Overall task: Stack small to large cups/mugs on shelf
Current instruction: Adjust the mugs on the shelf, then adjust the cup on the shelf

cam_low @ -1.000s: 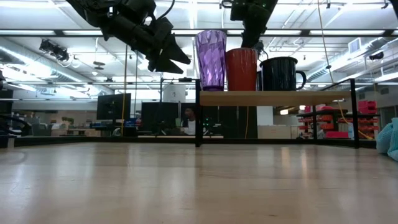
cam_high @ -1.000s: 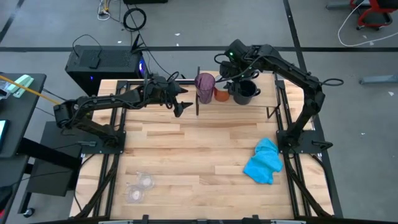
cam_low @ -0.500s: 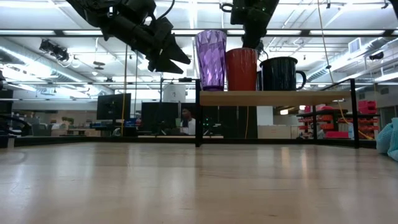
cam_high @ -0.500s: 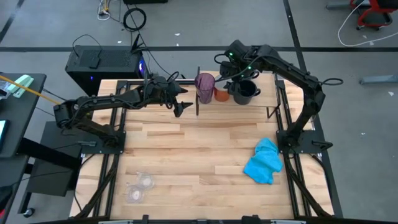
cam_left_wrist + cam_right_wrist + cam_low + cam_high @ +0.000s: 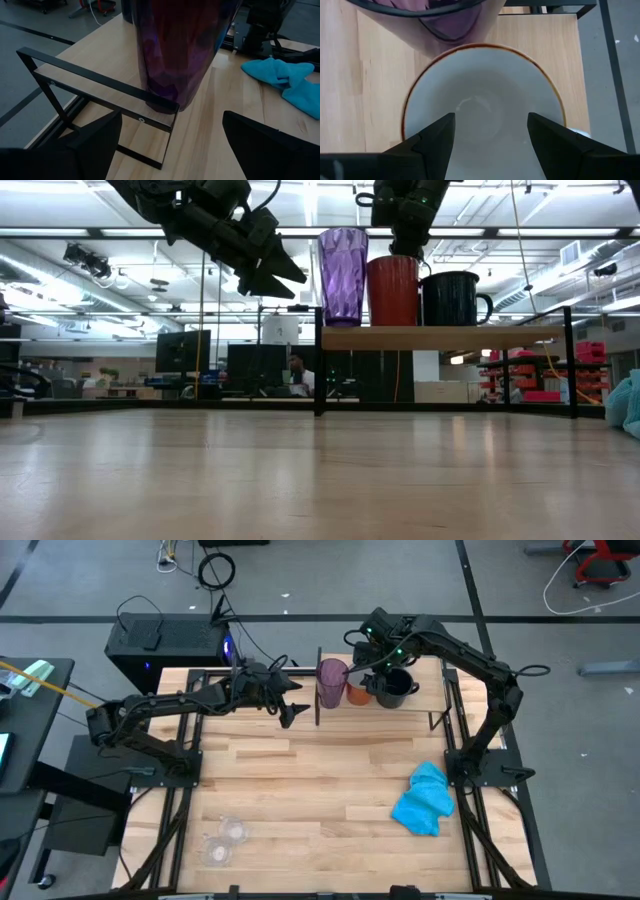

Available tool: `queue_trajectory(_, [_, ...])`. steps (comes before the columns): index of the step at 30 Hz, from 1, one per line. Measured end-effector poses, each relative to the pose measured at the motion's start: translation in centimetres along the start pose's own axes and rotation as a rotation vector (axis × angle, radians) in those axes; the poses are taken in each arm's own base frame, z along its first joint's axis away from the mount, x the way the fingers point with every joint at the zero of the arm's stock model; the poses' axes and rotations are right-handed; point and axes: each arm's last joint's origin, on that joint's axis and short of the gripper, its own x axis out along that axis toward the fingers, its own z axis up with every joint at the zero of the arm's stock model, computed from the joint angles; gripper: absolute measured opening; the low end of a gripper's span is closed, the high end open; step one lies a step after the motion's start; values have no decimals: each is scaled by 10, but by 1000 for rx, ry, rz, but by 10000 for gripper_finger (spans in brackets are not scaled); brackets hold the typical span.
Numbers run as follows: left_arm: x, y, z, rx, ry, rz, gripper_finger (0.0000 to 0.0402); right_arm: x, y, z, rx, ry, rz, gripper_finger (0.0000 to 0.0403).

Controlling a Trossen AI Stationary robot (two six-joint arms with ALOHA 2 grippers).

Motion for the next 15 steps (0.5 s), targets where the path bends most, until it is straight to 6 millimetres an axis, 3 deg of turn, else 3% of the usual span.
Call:
queue_trajectory(9, [0,0,0,0,-1,0,355,-1,-3,1,-9,-9,-22,256])
queue_trajectory(15, [0,0,0,-1,-1,0,355,-15,-3,4,-21,-33,-42,256])
